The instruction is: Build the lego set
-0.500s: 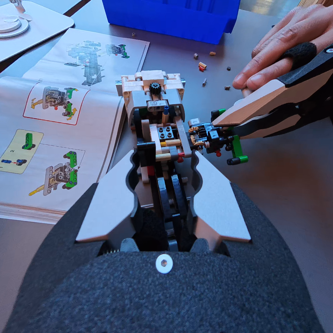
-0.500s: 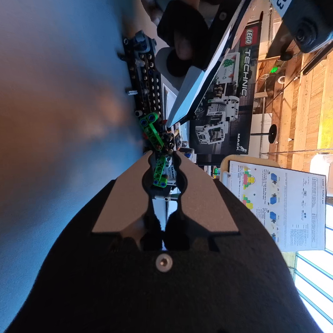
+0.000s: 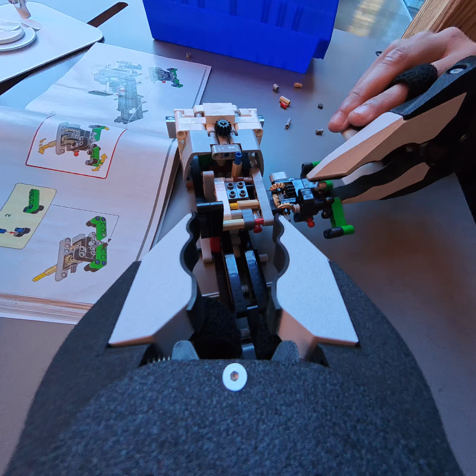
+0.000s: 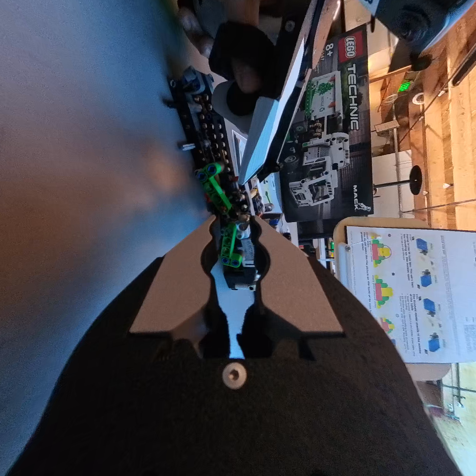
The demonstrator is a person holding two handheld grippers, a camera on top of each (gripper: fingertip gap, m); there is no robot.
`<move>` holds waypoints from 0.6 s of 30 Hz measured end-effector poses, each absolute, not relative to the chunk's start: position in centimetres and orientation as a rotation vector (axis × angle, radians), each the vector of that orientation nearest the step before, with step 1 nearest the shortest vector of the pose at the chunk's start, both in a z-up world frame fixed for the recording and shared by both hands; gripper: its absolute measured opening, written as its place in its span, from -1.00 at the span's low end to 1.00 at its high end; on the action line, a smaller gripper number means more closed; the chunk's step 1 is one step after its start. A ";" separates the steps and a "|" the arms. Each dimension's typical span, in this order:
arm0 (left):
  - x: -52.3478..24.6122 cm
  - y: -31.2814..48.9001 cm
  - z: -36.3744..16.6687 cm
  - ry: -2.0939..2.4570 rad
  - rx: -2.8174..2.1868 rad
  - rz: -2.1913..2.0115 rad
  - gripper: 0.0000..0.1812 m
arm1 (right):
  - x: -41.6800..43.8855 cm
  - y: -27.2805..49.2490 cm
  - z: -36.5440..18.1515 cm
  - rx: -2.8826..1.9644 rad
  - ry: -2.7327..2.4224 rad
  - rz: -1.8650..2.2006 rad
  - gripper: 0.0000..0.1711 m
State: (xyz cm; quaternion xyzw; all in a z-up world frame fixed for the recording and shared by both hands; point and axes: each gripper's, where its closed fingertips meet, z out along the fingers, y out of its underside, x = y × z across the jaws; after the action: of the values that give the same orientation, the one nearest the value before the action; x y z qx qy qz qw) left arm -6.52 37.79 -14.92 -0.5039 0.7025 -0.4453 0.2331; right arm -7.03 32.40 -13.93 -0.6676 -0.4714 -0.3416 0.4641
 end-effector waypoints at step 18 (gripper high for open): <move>-6.4 37.8 -14.9 1.915 -1.401 -1.261 -0.39 | -7.1 31.5 -14.9 -1.671 -1.145 -0.789 -0.63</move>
State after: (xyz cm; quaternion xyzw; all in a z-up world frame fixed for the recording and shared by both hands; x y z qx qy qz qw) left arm -6.40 37.81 -14.88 -0.5079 0.6943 -0.4572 0.2256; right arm -7.09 31.54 -14.86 -0.6803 -0.4661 -0.3213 0.4654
